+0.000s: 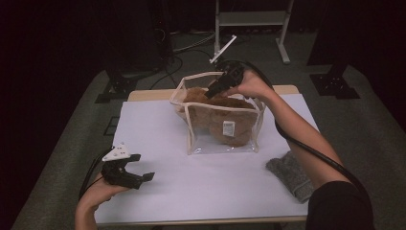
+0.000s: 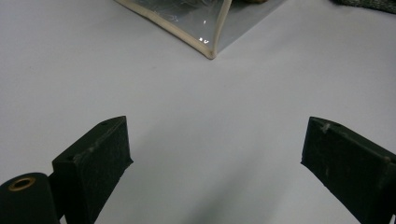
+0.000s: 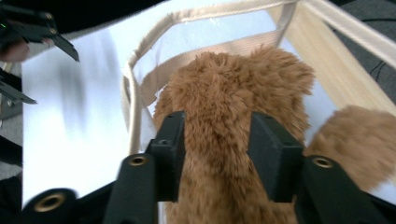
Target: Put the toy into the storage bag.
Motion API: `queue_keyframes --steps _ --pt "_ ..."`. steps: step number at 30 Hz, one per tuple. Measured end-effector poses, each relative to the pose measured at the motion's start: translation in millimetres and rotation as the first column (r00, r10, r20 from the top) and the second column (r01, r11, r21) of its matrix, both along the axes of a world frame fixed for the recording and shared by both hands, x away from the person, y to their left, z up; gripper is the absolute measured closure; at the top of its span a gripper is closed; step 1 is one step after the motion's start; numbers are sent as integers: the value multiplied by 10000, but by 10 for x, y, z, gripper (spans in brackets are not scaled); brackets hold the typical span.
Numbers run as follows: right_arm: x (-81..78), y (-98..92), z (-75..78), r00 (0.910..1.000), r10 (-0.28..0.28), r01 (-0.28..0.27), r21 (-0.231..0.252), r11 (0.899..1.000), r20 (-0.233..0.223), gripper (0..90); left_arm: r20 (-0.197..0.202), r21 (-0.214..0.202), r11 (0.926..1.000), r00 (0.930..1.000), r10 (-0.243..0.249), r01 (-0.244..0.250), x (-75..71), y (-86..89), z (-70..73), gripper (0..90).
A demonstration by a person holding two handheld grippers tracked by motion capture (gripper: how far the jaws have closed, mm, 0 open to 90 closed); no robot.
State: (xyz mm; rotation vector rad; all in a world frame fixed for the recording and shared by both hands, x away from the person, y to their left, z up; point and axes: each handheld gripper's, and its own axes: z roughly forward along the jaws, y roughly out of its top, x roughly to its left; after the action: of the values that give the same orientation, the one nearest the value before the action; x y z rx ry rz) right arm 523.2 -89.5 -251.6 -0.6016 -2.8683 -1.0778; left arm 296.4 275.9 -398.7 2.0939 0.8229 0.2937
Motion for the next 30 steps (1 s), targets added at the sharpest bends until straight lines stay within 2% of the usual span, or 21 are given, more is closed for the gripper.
queue_keyframes --steps 1,2,9,11,14,20,25,30 --pt "-35 -91 46 10000 -55 54 206 9998 53 517 22 -18 10000 10000 20 -20 3 1 2 70" --pt "-35 -91 46 10000 -55 54 206 9998 53 517 46 -36 10000 10000 66 -66 6 0 4 70" --pt "-176 -413 145 9994 -316 304 686 9972 168 445 40 -16 10000 10000 18 -18 10 -17 -9 70" --pt "-234 -557 179 9985 -465 437 959 9944 274 428 15 -6 10000 10000 28 -28 13 -24 -11 70" --pt "-275 -649 198 9980 -570 536 1124 9922 270 424 59 -31 10000 10000 24 -24 19 -36 -3 70" --pt "-387 -900 237 9953 -918 865 1406 9863 321 405 -23 -13 10000 10000 -60 59 15 -62 -24 70" --pt "-472 -1093 230 9916 -1237 1173 1392 9833 383 390 81 -48 9998 9997 -209 210 7 -111 3 70" --pt "-563 -1264 217 9889 -1427 1351 1519 9791 405 382 -39 42 9997 9997 -225 225 13 -131 -25 70"
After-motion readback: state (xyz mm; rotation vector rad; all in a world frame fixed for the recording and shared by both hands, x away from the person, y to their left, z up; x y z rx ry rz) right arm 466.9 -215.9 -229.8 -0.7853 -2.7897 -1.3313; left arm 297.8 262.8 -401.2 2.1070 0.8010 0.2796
